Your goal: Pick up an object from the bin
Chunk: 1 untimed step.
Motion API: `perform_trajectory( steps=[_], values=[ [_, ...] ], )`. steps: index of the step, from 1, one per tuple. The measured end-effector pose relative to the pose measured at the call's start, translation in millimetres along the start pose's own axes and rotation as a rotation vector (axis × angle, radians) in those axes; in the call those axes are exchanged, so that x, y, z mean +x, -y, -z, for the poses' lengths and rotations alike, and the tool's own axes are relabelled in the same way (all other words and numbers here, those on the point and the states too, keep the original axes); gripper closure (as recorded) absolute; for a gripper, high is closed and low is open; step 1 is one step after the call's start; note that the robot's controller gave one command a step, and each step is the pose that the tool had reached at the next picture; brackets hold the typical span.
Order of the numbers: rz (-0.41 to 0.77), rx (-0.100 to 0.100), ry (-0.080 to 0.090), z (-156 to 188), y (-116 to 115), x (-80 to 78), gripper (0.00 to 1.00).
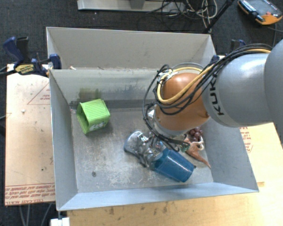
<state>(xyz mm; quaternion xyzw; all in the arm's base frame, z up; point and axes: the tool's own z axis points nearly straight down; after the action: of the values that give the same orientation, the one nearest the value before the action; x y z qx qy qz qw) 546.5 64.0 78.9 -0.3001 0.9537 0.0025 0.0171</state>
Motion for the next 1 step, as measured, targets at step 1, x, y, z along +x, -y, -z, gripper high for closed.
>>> perform_trajectory(
  steps=[1],
  values=[
    [0.004,-0.009,-0.034,35.3,8.6,-15.4,1.00]
  ],
)
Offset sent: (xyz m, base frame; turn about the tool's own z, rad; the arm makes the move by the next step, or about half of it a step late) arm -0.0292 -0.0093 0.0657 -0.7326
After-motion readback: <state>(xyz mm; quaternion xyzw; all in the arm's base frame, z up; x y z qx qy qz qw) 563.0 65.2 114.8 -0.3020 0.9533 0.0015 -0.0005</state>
